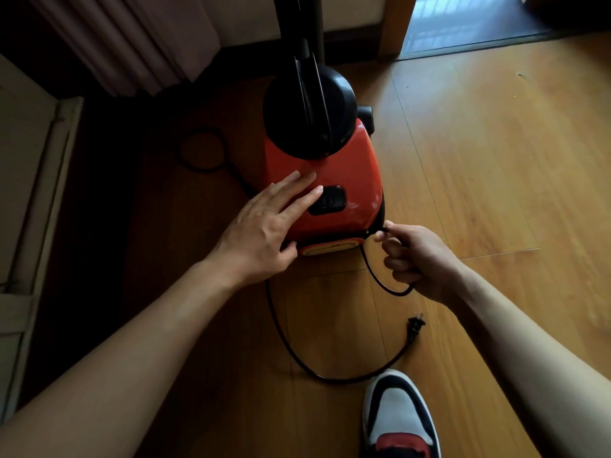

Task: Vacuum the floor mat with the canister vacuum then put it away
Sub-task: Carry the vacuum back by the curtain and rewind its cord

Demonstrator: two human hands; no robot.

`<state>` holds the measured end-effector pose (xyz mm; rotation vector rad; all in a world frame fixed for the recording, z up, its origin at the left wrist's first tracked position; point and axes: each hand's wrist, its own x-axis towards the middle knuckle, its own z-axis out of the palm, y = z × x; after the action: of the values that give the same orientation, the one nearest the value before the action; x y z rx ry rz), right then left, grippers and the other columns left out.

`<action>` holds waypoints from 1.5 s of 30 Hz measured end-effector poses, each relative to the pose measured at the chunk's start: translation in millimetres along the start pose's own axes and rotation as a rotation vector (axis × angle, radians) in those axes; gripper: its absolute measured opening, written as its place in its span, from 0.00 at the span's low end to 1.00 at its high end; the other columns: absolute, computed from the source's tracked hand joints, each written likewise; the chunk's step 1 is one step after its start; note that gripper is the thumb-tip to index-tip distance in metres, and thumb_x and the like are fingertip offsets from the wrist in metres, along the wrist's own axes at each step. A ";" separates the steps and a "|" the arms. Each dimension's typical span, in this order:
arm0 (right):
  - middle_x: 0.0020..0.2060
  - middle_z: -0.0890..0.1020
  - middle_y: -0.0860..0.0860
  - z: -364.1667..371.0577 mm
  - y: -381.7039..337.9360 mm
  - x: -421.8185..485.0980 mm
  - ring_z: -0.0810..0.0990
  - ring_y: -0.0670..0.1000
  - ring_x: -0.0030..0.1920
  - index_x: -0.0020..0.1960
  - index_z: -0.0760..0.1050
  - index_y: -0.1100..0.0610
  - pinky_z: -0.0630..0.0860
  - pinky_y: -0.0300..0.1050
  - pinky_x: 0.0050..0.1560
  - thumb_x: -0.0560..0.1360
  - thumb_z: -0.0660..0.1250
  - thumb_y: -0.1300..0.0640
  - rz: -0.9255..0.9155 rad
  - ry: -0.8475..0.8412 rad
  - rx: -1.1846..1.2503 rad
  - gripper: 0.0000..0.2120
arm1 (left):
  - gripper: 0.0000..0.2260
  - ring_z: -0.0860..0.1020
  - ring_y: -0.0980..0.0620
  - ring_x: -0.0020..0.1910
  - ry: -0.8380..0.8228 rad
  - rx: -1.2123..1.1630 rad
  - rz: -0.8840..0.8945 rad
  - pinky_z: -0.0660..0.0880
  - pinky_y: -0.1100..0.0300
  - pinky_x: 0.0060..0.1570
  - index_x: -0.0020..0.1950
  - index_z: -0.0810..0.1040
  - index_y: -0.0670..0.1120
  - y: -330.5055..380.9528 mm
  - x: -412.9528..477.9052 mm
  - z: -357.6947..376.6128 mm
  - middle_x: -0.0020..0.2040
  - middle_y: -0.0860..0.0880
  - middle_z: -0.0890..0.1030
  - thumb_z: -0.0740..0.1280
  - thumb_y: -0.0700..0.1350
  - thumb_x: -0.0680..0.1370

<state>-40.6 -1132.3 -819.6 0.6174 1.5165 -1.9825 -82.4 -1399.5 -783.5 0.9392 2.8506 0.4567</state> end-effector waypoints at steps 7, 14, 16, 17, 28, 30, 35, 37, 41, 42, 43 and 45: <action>0.28 0.64 0.52 26.5 -3.5 -26.8 0.57 0.50 0.26 0.51 0.73 0.60 0.51 0.44 0.24 0.86 0.53 0.53 -0.163 -0.241 -0.163 0.15 | 0.41 0.45 0.55 0.80 -0.028 0.010 -0.004 0.45 0.56 0.77 0.81 0.53 0.51 2.4 -0.1 -2.0 0.82 0.53 0.51 0.69 0.38 0.73; 0.32 0.72 0.47 94.4 13.3 -28.1 0.70 0.41 0.26 0.67 0.69 0.63 0.69 0.37 0.27 0.86 0.56 0.55 -0.194 -0.453 -0.640 0.14 | 0.42 0.42 0.58 0.80 -0.107 0.011 -0.025 0.42 0.61 0.74 0.81 0.50 0.55 3.3 0.9 -11.5 0.81 0.57 0.47 0.63 0.34 0.72; 0.34 0.74 0.51 110.4 22.4 -14.1 0.71 0.43 0.28 0.64 0.72 0.63 0.70 0.39 0.29 0.86 0.56 0.55 -0.248 -0.406 -0.675 0.14 | 0.42 0.41 0.58 0.79 -0.124 0.000 -0.039 0.44 0.59 0.76 0.81 0.49 0.56 3.0 2.1 -12.0 0.81 0.58 0.45 0.62 0.33 0.72; 0.35 0.74 0.53 116.3 28.9 -6.6 0.72 0.46 0.29 0.62 0.73 0.64 0.70 0.40 0.29 0.86 0.56 0.55 -0.250 -0.364 -0.621 0.14 | 0.42 0.41 0.58 0.79 -0.131 -0.004 -0.041 0.45 0.57 0.77 0.81 0.49 0.56 2.3 2.4 -12.2 0.81 0.58 0.45 0.62 0.32 0.72; 0.27 0.69 0.48 117.5 87.1 51.1 0.64 0.44 0.22 0.43 0.69 0.56 0.58 0.37 0.21 0.85 0.55 0.45 0.262 0.006 -0.149 0.18 | 0.45 0.42 0.61 0.79 -0.186 -0.071 0.002 0.52 0.52 0.79 0.81 0.51 0.55 -13.8 1.5 -22.0 0.81 0.59 0.46 0.60 0.25 0.70; 0.25 0.68 0.46 108.1 83.6 48.4 0.62 0.44 0.23 0.41 0.68 0.55 0.57 0.36 0.21 0.86 0.55 0.50 0.281 0.011 -0.037 0.17 | 0.45 0.43 0.61 0.79 -0.173 -0.076 0.012 0.54 0.51 0.79 0.81 0.52 0.54 -16.2 1.4 -20.6 0.81 0.59 0.47 0.61 0.24 0.70; 0.28 0.63 0.47 60.3 67.0 35.8 0.58 0.43 0.25 0.39 0.64 0.53 0.55 0.35 0.22 0.85 0.53 0.60 0.297 0.134 0.385 0.16 | 0.46 0.44 0.60 0.79 -0.137 -0.071 0.011 0.55 0.51 0.78 0.81 0.53 0.55 -16.1 1.6 -16.4 0.81 0.59 0.48 0.61 0.24 0.69; 0.29 0.62 0.46 41.6 56.9 30.5 0.58 0.43 0.25 0.39 0.65 0.53 0.55 0.34 0.22 0.85 0.55 0.59 0.246 0.153 0.491 0.15 | 0.45 0.44 0.61 0.79 -0.133 -0.072 0.004 0.54 0.52 0.79 0.81 0.52 0.55 -13.6 1.6 -16.0 0.81 0.59 0.48 0.61 0.24 0.70; 0.30 0.63 0.47 28.3 40.3 19.2 0.64 0.44 0.27 0.42 0.70 0.55 0.66 0.35 0.25 0.83 0.61 0.55 0.180 0.106 0.497 0.11 | 0.44 0.43 0.60 0.79 -0.132 -0.067 0.002 0.52 0.53 0.79 0.80 0.52 0.55 -11.5 2.3 -16.4 0.81 0.58 0.48 0.62 0.25 0.71; 0.29 0.65 0.47 26.5 36.1 15.2 0.65 0.46 0.28 0.42 0.72 0.55 0.69 0.37 0.26 0.82 0.62 0.54 0.141 0.096 0.377 0.10 | 0.44 0.44 0.60 0.79 -0.131 -0.068 0.002 0.51 0.53 0.79 0.80 0.53 0.54 -11.4 2.2 -16.7 0.81 0.58 0.48 0.62 0.25 0.71; 0.29 0.68 0.49 23.4 32.7 11.6 0.68 0.48 0.29 0.43 0.74 0.57 0.73 0.39 0.28 0.83 0.63 0.53 0.084 0.090 0.198 0.11 | 0.43 0.44 0.60 0.79 -0.131 -0.071 0.003 0.51 0.53 0.79 0.80 0.53 0.54 -11.1 2.2 -16.9 0.81 0.58 0.48 0.62 0.25 0.71; 0.29 0.77 0.53 14.0 26.0 4.1 0.76 0.52 0.31 0.45 0.78 0.61 0.79 0.44 0.34 0.84 0.61 0.51 -0.047 0.078 -0.232 0.17 | 0.43 0.44 0.59 0.80 -0.126 -0.075 0.005 0.52 0.53 0.79 0.81 0.54 0.53 -9.9 2.0 -16.9 0.81 0.57 0.49 0.62 0.26 0.71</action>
<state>-26.3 -1151.7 -837.2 0.5716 1.7921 -1.7988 -92.8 -1410.0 -770.5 0.9280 2.6989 0.4836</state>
